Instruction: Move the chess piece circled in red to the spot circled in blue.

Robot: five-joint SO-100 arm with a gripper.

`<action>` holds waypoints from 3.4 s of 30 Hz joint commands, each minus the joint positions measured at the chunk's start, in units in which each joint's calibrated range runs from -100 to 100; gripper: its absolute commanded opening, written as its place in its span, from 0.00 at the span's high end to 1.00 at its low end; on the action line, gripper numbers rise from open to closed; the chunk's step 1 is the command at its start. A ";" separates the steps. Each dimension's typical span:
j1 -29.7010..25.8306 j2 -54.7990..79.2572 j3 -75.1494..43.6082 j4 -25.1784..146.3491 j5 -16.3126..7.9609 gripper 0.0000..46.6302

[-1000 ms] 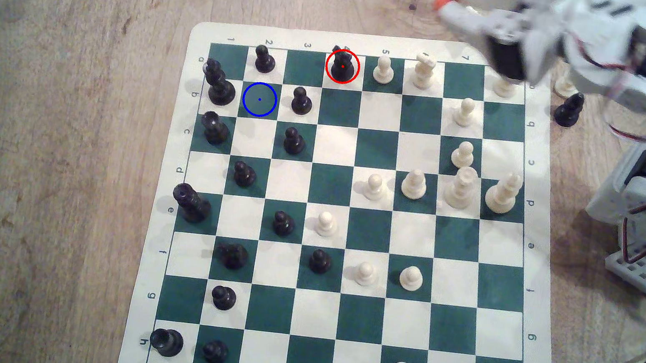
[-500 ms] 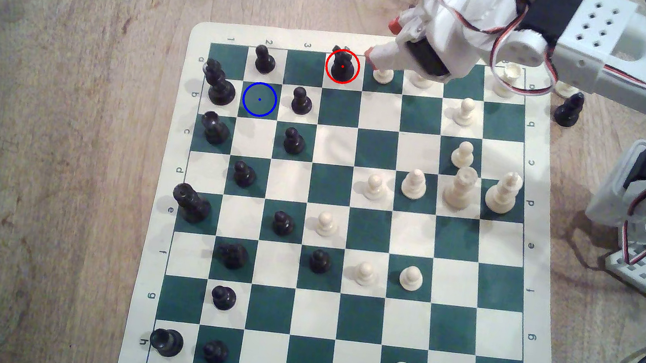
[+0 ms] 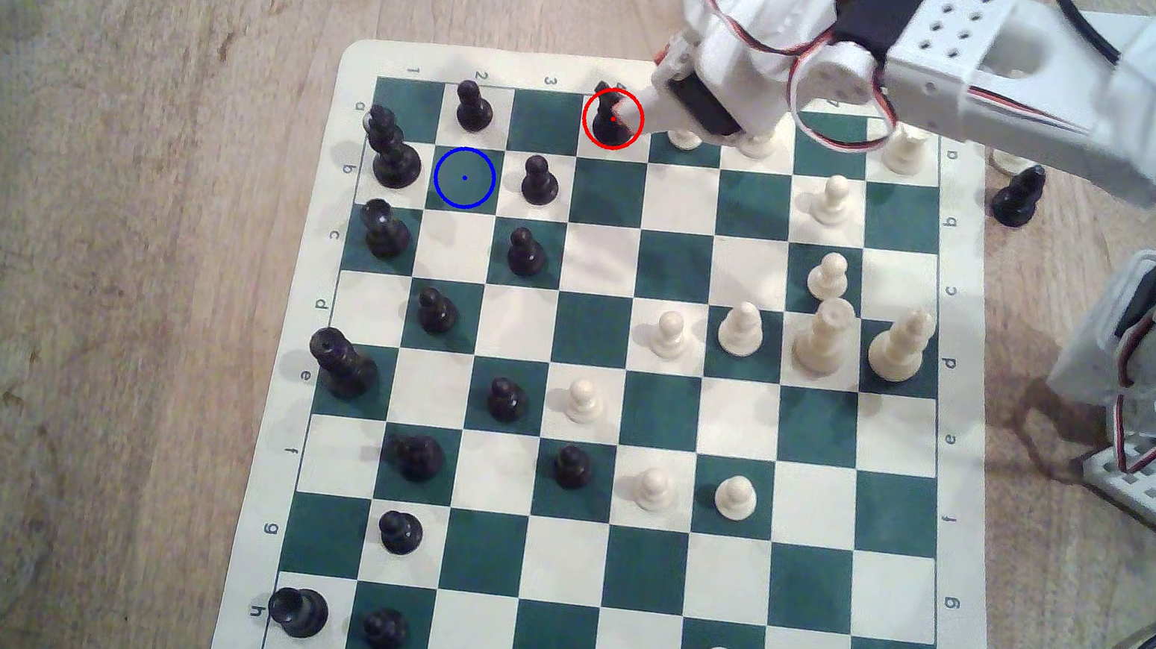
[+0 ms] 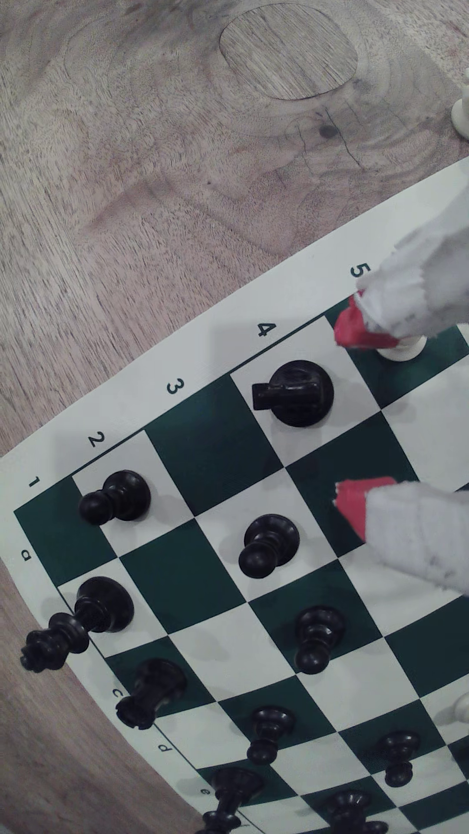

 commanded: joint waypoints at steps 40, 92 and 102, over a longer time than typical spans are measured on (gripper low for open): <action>-0.16 13.95 -7.75 -15.45 0.59 0.70; -1.18 15.56 -14.01 -6.12 0.73 0.86; -0.87 14.45 -13.65 -4.97 1.27 0.99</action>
